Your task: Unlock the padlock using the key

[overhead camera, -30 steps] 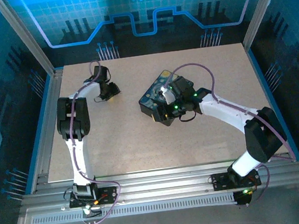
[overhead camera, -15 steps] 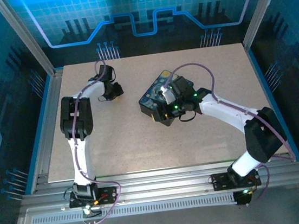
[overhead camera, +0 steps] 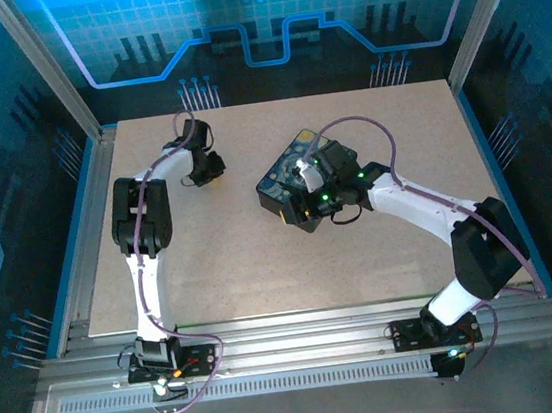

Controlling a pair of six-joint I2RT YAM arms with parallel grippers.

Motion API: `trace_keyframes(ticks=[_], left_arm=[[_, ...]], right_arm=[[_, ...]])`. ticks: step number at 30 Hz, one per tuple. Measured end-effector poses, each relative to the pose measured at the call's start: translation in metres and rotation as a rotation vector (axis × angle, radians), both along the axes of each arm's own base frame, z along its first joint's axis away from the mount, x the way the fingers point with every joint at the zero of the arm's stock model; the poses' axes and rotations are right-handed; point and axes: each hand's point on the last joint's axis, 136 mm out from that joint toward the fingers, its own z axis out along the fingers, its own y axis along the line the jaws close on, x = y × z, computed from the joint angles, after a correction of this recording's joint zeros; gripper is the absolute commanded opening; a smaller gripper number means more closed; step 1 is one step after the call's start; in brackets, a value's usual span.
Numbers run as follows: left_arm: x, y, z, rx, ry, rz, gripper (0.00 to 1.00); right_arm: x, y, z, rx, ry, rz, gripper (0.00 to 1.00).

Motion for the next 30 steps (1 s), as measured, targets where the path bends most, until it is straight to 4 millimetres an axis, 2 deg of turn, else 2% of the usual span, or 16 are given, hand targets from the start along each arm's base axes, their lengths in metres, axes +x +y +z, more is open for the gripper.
trace_keyframes(ticks=[6, 11, 14, 17, 20, 22, 25, 28, 30], left_arm=[[-0.001, 0.004, -0.001, 0.03, 0.0, -0.012, 0.0], [-0.002, 0.006, 0.0, 0.051, 0.0, -0.029, 0.0], [-0.01, 0.01, 0.004, 0.072, 0.006, -0.034, 0.0], [-0.022, 0.011, 0.018, 0.087, 0.004, -0.05, 0.0], [-0.033, 0.006, 0.042, 0.088, -0.026, -0.066, 0.0], [-0.044, -0.001, 0.06, 0.086, -0.051, -0.084, 0.0], [-0.064, -0.022, 0.089, 0.084, -0.092, -0.14, 0.0], [-0.089, -0.06, 0.116, 0.078, -0.133, -0.24, 0.0], [-0.111, -0.097, 0.135, 0.063, -0.169, -0.334, 0.0]], right_arm=[[0.0, 0.0, -0.001, -0.001, 0.001, 0.0, 0.63], [-0.002, -0.002, -0.005, -0.007, 0.011, -0.002, 0.63], [-0.001, -0.004, -0.005, -0.007, 0.011, -0.006, 0.63], [0.001, -0.005, -0.005, -0.007, 0.01, -0.013, 0.63], [0.001, -0.007, -0.003, -0.004, 0.007, -0.017, 0.63], [0.001, -0.01, -0.002, -0.002, 0.003, -0.023, 0.63], [0.003, -0.02, 0.0, 0.001, -0.001, -0.049, 0.62], [0.009, -0.036, 0.003, 0.002, -0.009, -0.095, 0.62], [0.015, -0.05, 0.005, 0.001, -0.017, -0.138, 0.62]])
